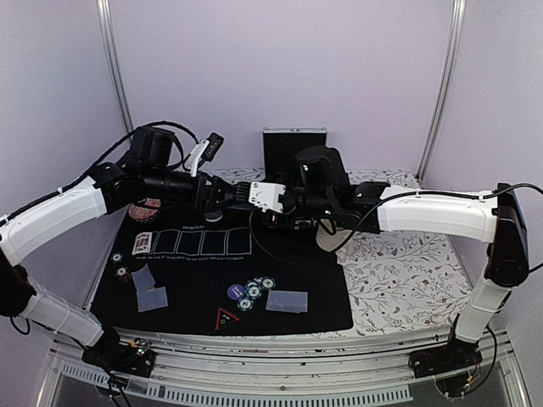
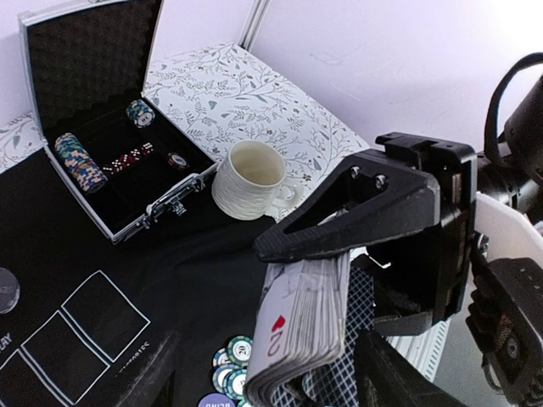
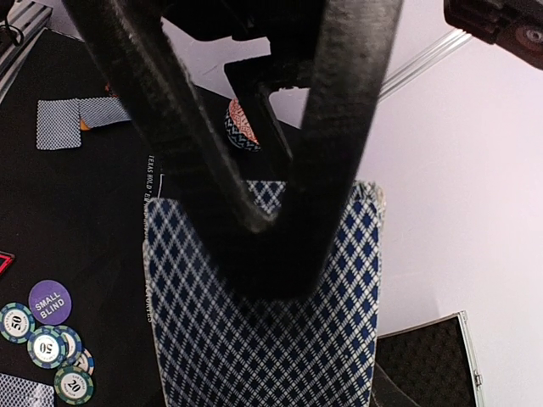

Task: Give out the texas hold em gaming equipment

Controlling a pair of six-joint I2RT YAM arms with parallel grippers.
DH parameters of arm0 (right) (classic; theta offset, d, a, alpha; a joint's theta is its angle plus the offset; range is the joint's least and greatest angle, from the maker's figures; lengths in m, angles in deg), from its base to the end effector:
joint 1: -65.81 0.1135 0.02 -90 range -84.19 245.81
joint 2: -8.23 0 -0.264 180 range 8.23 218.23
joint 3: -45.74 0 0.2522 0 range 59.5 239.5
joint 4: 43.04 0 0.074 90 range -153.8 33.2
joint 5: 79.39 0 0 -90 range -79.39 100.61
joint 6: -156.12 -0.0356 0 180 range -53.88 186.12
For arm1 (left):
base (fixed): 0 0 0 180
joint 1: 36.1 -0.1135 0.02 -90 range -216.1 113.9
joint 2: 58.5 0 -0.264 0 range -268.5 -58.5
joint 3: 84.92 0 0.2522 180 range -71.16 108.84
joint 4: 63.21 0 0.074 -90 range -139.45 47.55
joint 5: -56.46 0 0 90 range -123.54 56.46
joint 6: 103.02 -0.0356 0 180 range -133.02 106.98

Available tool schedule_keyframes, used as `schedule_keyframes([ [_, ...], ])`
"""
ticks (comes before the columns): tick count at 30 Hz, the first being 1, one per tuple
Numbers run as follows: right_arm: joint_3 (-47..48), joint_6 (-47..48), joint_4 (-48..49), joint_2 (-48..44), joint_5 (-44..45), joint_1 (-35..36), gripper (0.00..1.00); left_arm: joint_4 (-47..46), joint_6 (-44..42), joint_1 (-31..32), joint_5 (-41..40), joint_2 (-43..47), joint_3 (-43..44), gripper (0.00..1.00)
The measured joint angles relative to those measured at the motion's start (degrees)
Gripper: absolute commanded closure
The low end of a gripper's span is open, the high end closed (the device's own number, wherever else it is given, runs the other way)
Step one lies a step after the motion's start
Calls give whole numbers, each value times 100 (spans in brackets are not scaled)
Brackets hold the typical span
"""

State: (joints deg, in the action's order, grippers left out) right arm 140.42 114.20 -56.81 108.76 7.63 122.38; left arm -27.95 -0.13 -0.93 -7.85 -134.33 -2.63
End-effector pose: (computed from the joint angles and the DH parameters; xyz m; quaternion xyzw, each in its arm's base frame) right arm 0.2311 0.3535 0.3106 -0.6558 0.4875 0.0638 0.5729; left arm 0.2355 -0.1848 0.3467 0.2732 0.8015 -0.3769 0.3754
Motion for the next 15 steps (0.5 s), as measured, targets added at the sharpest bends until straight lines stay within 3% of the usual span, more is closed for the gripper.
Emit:
schedule_keyframes([
  [3, 0, 13, 0, 0, 37, 0, 60, -90, 109, 0, 105, -127, 0, 33],
  [9, 0, 83, -20, 13, 127, 0, 59, -142, 317, 7, 216, -518, 98, 59],
  [15, 0, 87, -39, 46, 205, -2, 59, -66, 299, 7, 164, -540, 175, 75],
])
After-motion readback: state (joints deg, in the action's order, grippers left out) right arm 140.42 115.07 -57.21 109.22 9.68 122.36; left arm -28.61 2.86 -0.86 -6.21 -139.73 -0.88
